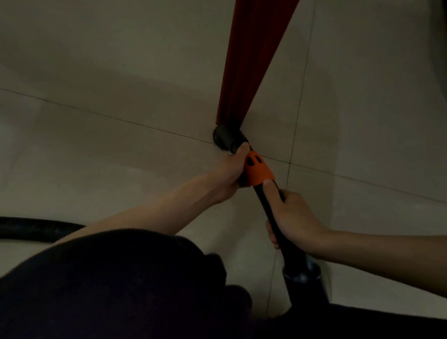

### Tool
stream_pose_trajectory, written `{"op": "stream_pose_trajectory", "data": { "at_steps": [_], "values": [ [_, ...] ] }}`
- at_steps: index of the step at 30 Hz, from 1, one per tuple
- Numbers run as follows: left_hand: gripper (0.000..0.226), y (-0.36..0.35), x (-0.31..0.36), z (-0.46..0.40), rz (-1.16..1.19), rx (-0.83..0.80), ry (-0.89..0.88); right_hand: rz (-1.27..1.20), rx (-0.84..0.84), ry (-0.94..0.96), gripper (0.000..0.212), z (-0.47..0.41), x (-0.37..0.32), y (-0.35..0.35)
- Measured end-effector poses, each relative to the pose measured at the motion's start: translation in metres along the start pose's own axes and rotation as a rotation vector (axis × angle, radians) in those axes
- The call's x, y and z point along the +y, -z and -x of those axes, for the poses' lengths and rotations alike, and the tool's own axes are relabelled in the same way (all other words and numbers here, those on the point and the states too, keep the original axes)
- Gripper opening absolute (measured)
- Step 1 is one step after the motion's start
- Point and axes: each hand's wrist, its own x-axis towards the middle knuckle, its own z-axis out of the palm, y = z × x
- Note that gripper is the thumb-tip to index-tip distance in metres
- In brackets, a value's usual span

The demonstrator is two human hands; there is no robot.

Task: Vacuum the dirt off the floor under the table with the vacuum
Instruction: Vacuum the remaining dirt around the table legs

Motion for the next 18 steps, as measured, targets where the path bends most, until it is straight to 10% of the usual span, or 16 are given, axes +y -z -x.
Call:
{"op": "stream_pose_trajectory", "data": {
  "at_steps": [18],
  "values": [
    [0.046,-0.004,0.066,0.028,0.11,0.232,-0.147,0.336,-0.224,0.244,0.043,-0.046,-0.07,0.037]
  ]
}}
